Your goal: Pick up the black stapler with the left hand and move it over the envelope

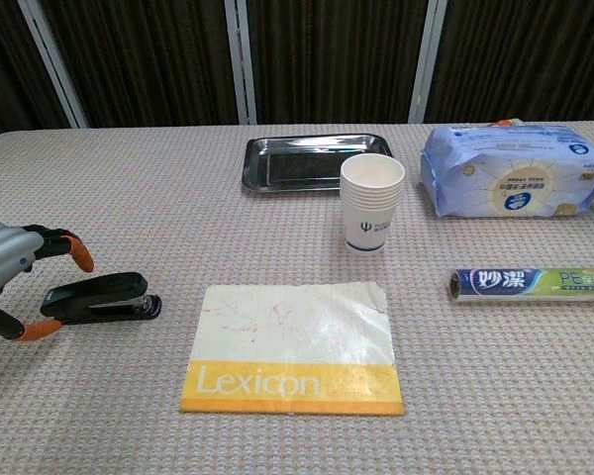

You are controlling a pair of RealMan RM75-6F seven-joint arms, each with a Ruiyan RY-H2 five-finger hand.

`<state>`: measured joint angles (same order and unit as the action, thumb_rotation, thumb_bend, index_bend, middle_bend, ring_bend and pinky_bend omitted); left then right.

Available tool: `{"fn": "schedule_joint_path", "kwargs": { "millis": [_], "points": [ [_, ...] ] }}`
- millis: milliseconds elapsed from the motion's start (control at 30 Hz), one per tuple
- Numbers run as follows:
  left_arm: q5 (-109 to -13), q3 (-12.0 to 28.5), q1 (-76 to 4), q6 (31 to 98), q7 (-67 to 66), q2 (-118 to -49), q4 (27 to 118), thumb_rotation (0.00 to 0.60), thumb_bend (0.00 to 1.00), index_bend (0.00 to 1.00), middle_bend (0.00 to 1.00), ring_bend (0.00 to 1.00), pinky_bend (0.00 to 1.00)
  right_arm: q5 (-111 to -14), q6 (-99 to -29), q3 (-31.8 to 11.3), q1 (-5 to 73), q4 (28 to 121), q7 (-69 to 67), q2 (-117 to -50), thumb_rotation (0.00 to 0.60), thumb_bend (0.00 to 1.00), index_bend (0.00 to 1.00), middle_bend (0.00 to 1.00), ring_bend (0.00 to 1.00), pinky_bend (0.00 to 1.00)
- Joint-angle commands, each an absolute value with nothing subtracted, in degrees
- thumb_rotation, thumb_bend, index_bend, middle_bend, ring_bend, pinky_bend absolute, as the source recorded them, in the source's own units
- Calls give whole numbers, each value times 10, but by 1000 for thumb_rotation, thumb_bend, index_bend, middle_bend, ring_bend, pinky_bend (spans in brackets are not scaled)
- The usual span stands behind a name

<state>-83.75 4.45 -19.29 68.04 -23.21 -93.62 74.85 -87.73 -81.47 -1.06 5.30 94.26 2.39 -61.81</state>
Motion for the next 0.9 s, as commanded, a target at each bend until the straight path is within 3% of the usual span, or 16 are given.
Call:
{"fn": "schedule_joint_path", "kwargs": {
  "millis": [33,467,633,900],
  "points": [
    [-831,47,-205,668,-231,-952,733,600,282,355,243,216,379,-878,-814,-10,53,943,22,-617,600,185,0,0,0,0],
    [-861,47,-227,700,-183,-1000,687,600,420,565,428,368,499,-873,-803,-10,57,944,26,-617,600,185,0,0,0,0],
    [-935,27,-234,762,-147,-990,731,600,426,590,449,389,515,-874,-802,-8,58,946,31,-619,600,184,0,0,0,0],
    [-964,31,-256,764,-196,-989,788,600,411,593,454,392,517,-881,-811,-8,55,950,15,-612,600,185,0,0,0,0]
  ]
}}
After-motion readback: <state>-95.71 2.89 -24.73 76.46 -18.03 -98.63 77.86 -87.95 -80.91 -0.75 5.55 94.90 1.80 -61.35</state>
